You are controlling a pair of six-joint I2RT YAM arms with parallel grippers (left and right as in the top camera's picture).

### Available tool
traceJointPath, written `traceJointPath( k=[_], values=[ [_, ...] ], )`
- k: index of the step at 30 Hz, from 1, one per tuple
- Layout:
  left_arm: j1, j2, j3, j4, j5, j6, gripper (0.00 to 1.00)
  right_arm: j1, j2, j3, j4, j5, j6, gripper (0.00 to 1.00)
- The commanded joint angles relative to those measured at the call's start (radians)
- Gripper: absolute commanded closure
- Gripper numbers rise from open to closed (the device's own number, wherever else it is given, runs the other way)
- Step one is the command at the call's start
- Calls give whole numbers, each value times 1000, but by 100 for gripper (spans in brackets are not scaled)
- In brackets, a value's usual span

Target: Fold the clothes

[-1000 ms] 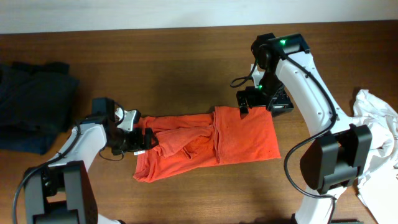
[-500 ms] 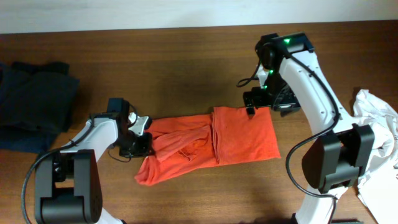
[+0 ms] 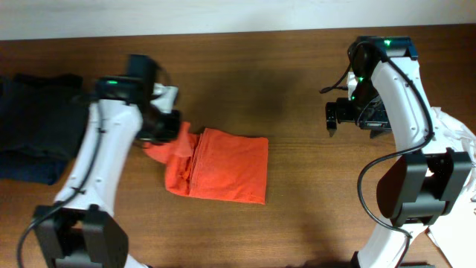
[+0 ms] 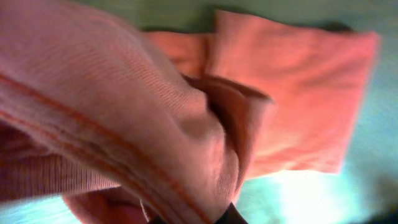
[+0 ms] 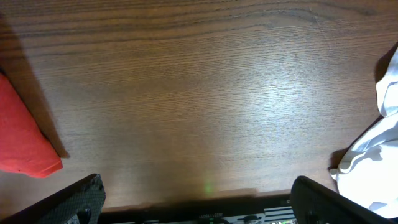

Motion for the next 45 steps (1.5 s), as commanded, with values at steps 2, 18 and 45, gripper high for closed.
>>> traceJointPath(
  k=[2,18,45],
  values=[
    [-238,87,12,16,28,-93,92,0,-9,7,-3,16,-3,1],
    [-445,175,12,55,305,-121,25,1,-9,4,-3,11,-3,1],
    [98,124,79,51,172,37,21,274,2,-383,754,-525,-103,96]
  ],
)
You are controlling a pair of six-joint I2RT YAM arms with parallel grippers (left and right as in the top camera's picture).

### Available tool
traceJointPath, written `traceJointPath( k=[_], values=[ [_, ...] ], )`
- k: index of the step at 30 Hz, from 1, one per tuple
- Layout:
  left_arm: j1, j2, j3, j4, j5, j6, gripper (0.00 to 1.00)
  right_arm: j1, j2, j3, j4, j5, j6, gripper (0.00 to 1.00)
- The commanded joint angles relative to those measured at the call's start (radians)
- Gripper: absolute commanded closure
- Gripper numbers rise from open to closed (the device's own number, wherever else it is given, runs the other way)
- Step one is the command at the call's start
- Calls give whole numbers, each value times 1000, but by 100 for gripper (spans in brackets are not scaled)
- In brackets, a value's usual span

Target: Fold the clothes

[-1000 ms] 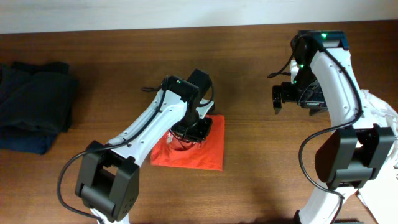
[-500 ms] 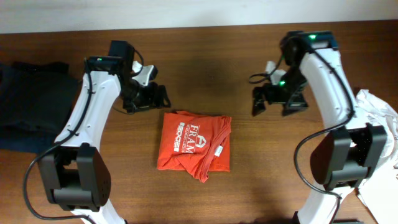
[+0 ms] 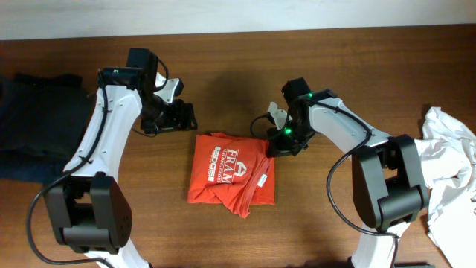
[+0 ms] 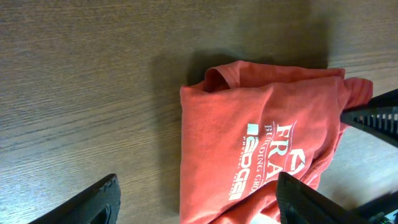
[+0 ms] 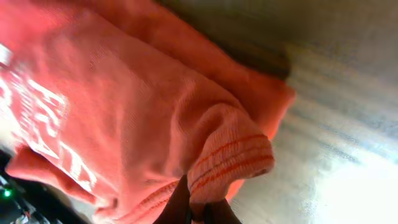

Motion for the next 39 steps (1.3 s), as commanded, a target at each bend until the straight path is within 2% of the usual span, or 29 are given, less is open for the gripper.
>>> traceJointPath(
  k=[1,2,3,4,5,8,9,10,11,12,16,18,19,20,21,22,24,27,29,31,33,37,38,39],
  values=[
    [5,-28,10,-11,-7,16,20,-10,-11,148,48,49,2,96],
    [5,-28,10,-11,-7,16,20,-10,-11,183,49,90,2,92],
    [5,-28,10,-11,-7,16,21,-10,-11,201,29,96,2,43],
    [5,-27,8,-11,-7,16,21,-11,-11,211,-24,97,2,11],
    [5,-27,3,-9,-7,16,21,-11,-11,213,-85,100,2,1],
    [3,-18,-36,6,-7,16,20,-10,-11,212,-349,138,-23,1],
    [2,-17,-50,10,-7,16,21,-6,-11,211,-432,90,-108,1],
    [2,-17,-60,16,-7,16,21,-2,-11,211,-472,76,-131,1],
    [2,-17,-69,27,-7,16,21,8,-11,209,-517,69,-146,25],
    [2,-17,-78,36,-7,16,21,19,-11,195,-530,61,-145,36],
    [2,-17,-79,43,-7,16,21,92,-11,27,-426,-44,-142,30],
    [2,-17,-79,43,-7,16,21,122,-11,-29,-356,-95,-141,31],
    [2,-17,-79,43,-7,16,21,136,-11,-51,-309,-94,-114,34],
    [2,-17,-79,42,-7,16,21,143,-11,-68,-275,-95,-92,54],
    [2,-17,-79,42,-7,16,21,144,-11,-72,-270,-95,-92,62],
    [2,-17,-79,42,-7,16,21,144,-11,-72,-267,-95,-92,64],
    [2,-17,-79,42,-7,16,21,144,-11,-72,-248,-94,-91,96],
    [2,-17,-79,40,-7,16,21,97,-11,-32,-317,55,-43,96],
    [2,-17,-79,39,-7,16,21,18,-13,91,-407,200,-44,96],
    [2,-17,-79,39,-7,16,21,-18,-13,158,-430,255,-48,96],
    [2,-17,-79,39,-7,16,20,-34,-11,157,-394,325,-47,96],
    [2,-17,-79,39,-7,16,21,-33,-11,55,-392,315,-47,96],
    [2,-17,-79,39,-7,16,20,-33,-11,6,-375,324,-47,77],
    [2,-17,-79,39,-6,16,21,-35,-11,-14,-365,343,-47,70]
  ],
)
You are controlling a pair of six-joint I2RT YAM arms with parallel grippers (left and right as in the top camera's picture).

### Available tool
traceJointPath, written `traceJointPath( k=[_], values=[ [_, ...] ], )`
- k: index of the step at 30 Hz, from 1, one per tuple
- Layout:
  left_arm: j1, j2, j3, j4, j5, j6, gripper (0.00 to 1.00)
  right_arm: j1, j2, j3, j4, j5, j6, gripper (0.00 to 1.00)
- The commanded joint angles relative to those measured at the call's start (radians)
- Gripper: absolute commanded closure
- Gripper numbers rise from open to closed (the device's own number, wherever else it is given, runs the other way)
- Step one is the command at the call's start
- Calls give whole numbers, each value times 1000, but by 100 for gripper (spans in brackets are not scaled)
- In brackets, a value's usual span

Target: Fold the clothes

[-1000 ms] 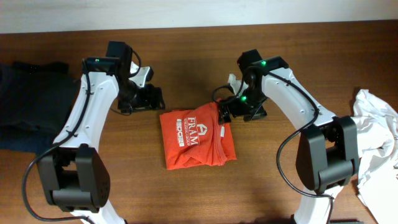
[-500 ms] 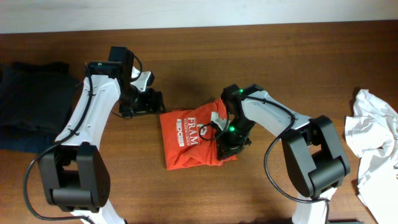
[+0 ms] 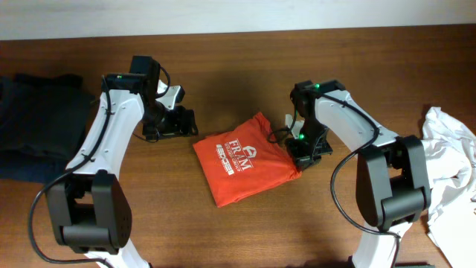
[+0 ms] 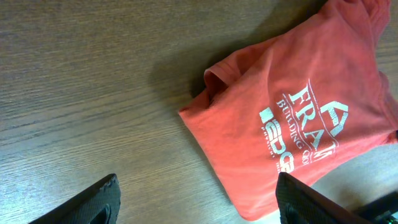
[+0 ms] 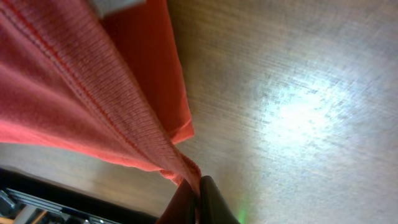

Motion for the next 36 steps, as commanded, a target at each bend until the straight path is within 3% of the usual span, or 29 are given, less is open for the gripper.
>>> traceJointPath(
  k=[1,2,5,9,11,16,18,21,23,24,27,29,30,36],
  values=[
    [3,-15,-6,3,-6,16,20,-7,-8,-66,16,86,25,67],
    [2,-15,-6,11,-6,16,20,-20,-8,-56,18,151,89,58],
    [-11,-15,-6,69,-3,43,21,-70,-34,36,-32,146,114,56],
    [-89,55,-6,193,-7,107,27,-67,-117,68,-53,-194,109,57],
    [-117,140,-6,207,-7,107,28,-34,-116,34,-35,-257,109,59],
    [-155,295,-7,52,-7,106,28,51,-96,-176,181,-258,110,59],
    [-154,301,-7,-119,-7,106,28,48,-87,-269,312,-188,111,57],
    [-154,301,-7,-265,-6,88,15,48,-87,-285,546,76,110,53],
    [-140,288,10,-254,-6,47,6,48,-87,-226,574,125,109,51],
    [-124,254,48,-208,7,25,1,48,-87,-162,543,125,109,50],
    [-112,182,121,-43,74,22,1,48,-87,41,286,162,109,35],
    [-112,175,132,58,180,134,1,43,-87,179,94,214,108,23],
    [-112,190,132,85,246,224,1,35,-87,222,26,214,101,3],
    [-113,380,132,168,399,313,1,-45,-87,292,-166,211,51,1]
  ],
)
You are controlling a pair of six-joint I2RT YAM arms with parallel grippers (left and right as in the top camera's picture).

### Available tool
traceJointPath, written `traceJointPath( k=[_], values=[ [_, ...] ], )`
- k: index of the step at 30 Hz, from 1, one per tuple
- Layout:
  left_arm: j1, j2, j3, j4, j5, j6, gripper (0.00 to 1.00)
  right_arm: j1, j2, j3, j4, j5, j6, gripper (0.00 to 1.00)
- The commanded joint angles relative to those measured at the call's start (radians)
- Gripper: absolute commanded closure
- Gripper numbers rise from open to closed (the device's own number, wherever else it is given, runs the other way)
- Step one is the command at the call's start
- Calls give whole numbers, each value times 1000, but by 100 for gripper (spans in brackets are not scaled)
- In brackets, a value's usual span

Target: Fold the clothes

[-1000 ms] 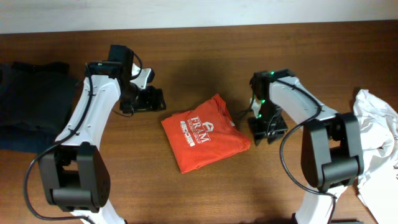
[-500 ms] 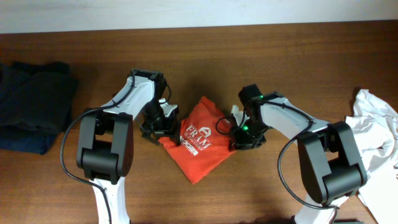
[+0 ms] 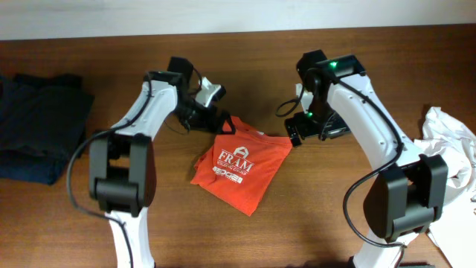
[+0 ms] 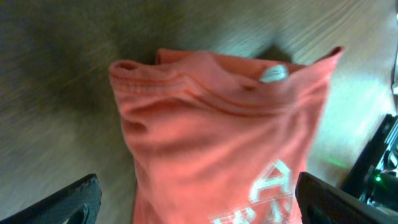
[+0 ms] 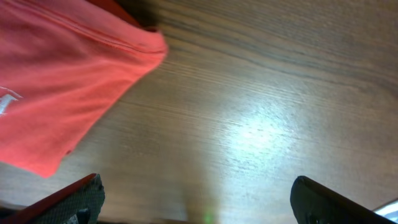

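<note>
The orange shirt (image 3: 242,167) lies folded into a small skewed packet at the table's middle, its white logo facing up. My left gripper (image 3: 216,123) stands open at the shirt's upper left corner. In the left wrist view it (image 4: 199,214) hangs over the collar end of the orange shirt (image 4: 217,137), touching nothing. My right gripper (image 3: 297,135) is open just off the upper right corner. In the right wrist view it (image 5: 205,208) is over bare wood, with the orange shirt (image 5: 56,81) to its left.
A pile of dark folded clothes (image 3: 37,134) lies at the table's left end. A crumpled white garment (image 3: 450,156) lies at the right edge. The wooden table (image 3: 245,59) runs bare along the back, with a pale wall behind it.
My right gripper has let go of the shirt's right corner and now stands open beside it. My left gripper has moved right to the shirt's upper left corner. The shirt has turned and shifted slightly.
First my left gripper was shut on the shirt's left part while the right stood open far off. Then the left was open beside the shirt, logo up, and the right was shut on its right edge. The shirt then lay diagonal. Both grippers are now open.
</note>
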Motion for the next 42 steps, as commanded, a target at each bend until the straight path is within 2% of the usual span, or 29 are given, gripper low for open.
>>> traceJointPath(
  k=[1,2,4,5,6,7,9,12,13,14,15,16,20,24,26,30,36,37,38,40,42],
  values=[
    [-1,92,6,23,88,46,1,-44,-9,21,-29,16,-8,1],
    [-4,116,6,22,110,46,6,-57,-9,21,-38,16,-6,1],
    [-35,156,5,18,176,46,50,-95,-9,21,-52,16,-6,1],
    [-45,156,5,20,168,46,68,-105,-9,21,-55,16,-6,1],
    [-50,155,7,28,148,46,82,-126,-9,21,-59,16,-6,1],
    [-46,155,11,36,114,37,91,-138,-9,21,-60,16,-6,1],
    [-28,154,40,35,45,34,99,-145,-9,21,-62,20,-7,1],
    [38,108,143,-39,-198,-36,100,-185,-35,21,-83,65,-6,1],
    [80,49,156,-69,-344,-63,100,-222,-68,21,-85,66,-6,1],
    [104,10,156,-92,-428,-71,100,-249,-93,21,-90,65,-6,1],
    [143,-45,156,-158,-538,-71,100,-280,-122,21,-91,65,-6,1],
    [224,-125,156,-286,-678,-86,100,-331,-180,21,-91,61,-6,1],
    [355,-293,170,-279,-866,-101,100,-338,-223,21,-109,62,-6,1],
    [504,-410,248,-124,-892,-68,100,-338,-222,21,-122,65,-6,1],
    [536,-408,254,-23,-876,-24,100,-338,-222,21,-125,65,-6,1],
    [600,-400,254,166,-868,-21,100,-338,-222,21,-125,66,-6,1],
    [718,-265,253,237,-868,-21,99,-338,-222,21,-127,65,-6,1],
    [752,-242,253,249,-869,-21,33,-338,-222,21,-127,65,-6,1],
    [774,-234,253,248,-869,-22,1,-338,-222,21,-127,65,-6,1],
    [835,-236,260,252,-868,-74,1,-338,-222,21,-129,65,-6,1],
    [851,-238,279,247,-850,-74,1,-338,-222,21,-131,65,-6,1]
  ],
)
